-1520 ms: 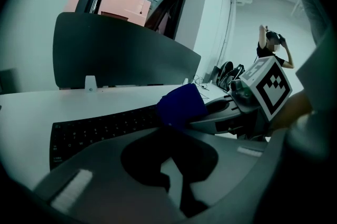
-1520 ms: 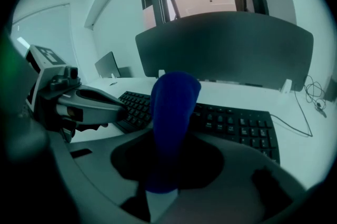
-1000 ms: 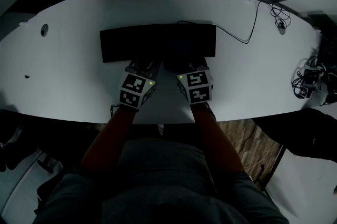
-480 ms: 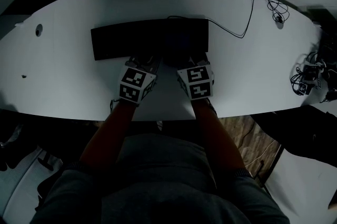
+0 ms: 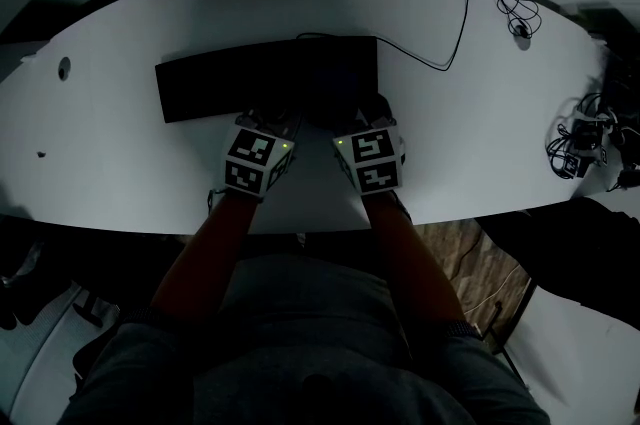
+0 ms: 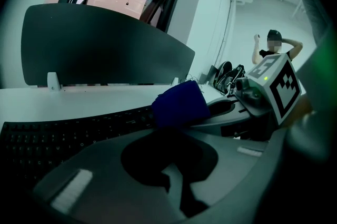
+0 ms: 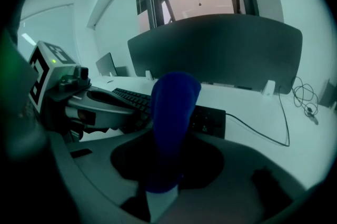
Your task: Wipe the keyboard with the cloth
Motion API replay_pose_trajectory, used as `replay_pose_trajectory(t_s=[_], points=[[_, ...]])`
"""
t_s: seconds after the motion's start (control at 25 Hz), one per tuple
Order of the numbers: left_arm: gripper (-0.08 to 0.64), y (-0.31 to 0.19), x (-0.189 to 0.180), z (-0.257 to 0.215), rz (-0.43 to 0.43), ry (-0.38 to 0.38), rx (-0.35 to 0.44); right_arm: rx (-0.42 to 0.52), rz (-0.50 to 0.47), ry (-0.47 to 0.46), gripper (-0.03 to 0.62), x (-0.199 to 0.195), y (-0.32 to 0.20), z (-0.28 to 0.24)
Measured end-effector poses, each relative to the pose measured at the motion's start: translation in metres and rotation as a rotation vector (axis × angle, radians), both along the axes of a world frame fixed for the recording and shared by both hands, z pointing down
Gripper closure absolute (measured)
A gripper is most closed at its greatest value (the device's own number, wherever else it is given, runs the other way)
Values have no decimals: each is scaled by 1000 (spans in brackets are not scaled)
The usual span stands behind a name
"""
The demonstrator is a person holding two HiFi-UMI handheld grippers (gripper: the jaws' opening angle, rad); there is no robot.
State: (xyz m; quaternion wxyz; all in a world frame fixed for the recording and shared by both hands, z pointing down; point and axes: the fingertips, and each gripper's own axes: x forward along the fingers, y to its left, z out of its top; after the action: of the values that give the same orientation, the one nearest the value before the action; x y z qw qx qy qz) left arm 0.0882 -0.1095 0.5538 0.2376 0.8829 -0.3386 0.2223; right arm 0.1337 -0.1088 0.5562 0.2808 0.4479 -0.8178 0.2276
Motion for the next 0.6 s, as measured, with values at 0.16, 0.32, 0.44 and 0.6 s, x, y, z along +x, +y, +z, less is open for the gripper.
replay_pose_trajectory(t_s=[0.16, 0.32, 0.44, 0.6], points=[[554, 0, 15, 0, 1, 9, -4, 0, 4, 15, 468, 20, 1, 3], [554, 0, 31, 1, 8, 18, -6, 4, 10, 13, 468, 32, -2, 1], [554, 0, 40, 1, 14, 20, -3, 6, 17, 16, 468, 45, -2, 1], [554, 0, 53, 2, 23, 23, -8, -2, 44, 26, 468, 67, -2, 5]])
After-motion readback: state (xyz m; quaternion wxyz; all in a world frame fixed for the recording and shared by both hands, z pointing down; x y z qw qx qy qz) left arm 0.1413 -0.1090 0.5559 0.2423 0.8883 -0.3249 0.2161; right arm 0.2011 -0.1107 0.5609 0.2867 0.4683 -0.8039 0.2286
